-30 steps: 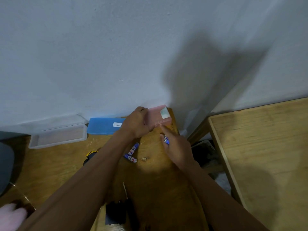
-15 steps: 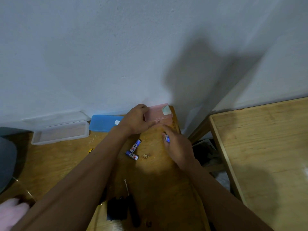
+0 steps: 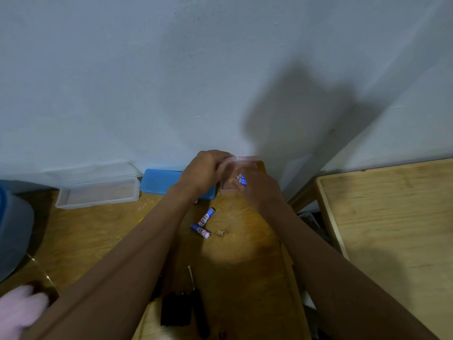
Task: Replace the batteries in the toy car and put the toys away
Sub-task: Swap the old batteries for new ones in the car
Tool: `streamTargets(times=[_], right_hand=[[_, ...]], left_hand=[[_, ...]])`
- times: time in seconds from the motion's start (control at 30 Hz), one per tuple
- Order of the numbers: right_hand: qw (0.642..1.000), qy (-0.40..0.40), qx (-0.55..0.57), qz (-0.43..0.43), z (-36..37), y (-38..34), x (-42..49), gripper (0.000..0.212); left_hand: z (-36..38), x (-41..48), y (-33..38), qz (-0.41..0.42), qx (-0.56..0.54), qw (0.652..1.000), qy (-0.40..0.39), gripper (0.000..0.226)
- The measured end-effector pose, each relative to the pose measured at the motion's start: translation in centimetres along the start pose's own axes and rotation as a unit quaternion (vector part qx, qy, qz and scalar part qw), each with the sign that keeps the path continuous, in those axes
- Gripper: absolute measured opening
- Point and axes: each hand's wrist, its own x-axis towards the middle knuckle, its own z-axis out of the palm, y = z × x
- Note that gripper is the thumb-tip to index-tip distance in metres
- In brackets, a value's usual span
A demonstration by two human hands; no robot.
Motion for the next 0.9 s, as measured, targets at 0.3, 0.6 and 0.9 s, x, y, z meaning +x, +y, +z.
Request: streamTargets(times=[0.3, 0.6, 0.9], right_hand=[[0.999, 0.005, -0.014, 0.038, 1.2, 0.2, 1.9, 0.041], [0.978, 0.200, 0.045, -0.045, 0.7, 2.0, -0.9, 0.026], [0.987, 0.136, 0.079, -0.029, 1.4, 4.0, -2.3, 0.034]], left_hand=[[-0.5, 0.0, -0.2, -0.005, -0.006, 1.000, -0.016, 0.028], [-0.2, -0.7, -0.5, -0.024, -0.012, 0.999, -0.045, 0.028], [1.2, -2.6, 0.0, -0.035, 0.072, 0.995, -0.057, 0.024]])
